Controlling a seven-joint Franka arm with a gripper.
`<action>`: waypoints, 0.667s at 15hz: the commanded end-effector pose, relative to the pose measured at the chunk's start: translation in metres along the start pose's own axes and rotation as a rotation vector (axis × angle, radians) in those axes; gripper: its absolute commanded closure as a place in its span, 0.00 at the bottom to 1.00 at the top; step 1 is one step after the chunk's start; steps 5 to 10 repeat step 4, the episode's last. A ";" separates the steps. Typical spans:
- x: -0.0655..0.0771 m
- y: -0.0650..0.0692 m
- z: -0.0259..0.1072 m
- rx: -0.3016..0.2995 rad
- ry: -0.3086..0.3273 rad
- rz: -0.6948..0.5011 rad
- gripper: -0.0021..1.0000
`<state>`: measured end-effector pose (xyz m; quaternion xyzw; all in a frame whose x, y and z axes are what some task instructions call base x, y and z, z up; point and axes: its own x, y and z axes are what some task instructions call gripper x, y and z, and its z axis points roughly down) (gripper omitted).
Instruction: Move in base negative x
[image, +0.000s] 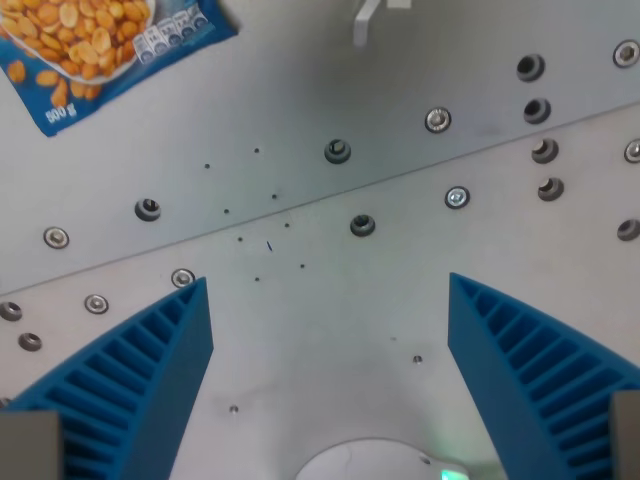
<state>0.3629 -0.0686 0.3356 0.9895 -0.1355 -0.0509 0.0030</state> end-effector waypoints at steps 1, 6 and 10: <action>-0.025 0.013 0.001 0.013 0.092 -0.014 0.00; -0.040 0.021 0.006 0.013 0.092 -0.014 0.00; -0.040 0.021 0.006 0.013 0.092 -0.014 0.00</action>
